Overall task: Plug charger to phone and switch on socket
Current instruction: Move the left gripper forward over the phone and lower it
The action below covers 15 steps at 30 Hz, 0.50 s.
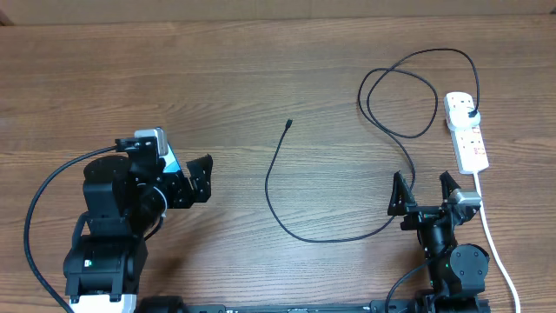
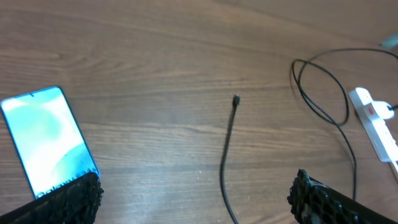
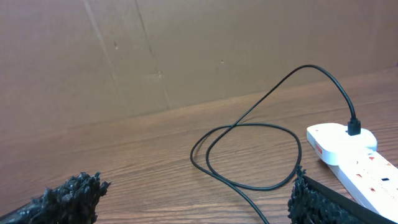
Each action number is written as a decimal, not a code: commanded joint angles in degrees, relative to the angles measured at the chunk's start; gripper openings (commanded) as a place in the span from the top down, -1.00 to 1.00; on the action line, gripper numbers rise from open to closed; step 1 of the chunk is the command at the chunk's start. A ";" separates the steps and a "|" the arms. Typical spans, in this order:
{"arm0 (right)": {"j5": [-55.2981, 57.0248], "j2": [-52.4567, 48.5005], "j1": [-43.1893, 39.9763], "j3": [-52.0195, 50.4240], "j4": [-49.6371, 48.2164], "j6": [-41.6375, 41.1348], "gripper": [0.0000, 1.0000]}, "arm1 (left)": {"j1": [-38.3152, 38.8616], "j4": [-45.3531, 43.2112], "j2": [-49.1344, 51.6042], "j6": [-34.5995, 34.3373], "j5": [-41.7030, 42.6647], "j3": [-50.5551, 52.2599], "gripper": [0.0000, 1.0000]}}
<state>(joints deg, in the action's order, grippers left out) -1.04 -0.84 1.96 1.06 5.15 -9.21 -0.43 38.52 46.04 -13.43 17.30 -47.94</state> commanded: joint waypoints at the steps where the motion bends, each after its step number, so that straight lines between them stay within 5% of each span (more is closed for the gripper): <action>1: 0.57 0.66 0.24 -0.61 -0.31 0.02 -1.00 | -0.31 1.25 0.90 -1.33 3.89 -1.29 -0.99; 8: 0.57 0.66 0.24 -0.61 -0.31 0.02 -1.00 | -0.31 3.65 3.37 -2.69 5.60 -1.29 -1.00; 15: 0.57 0.68 0.24 -0.61 -0.31 0.02 -1.00 | -0.31 3.13 7.85 -8.96 -3.89 -1.31 -1.00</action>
<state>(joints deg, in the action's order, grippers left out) -1.06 -0.84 1.98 1.06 5.19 -9.19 -0.43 42.06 51.81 -17.04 19.31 -48.01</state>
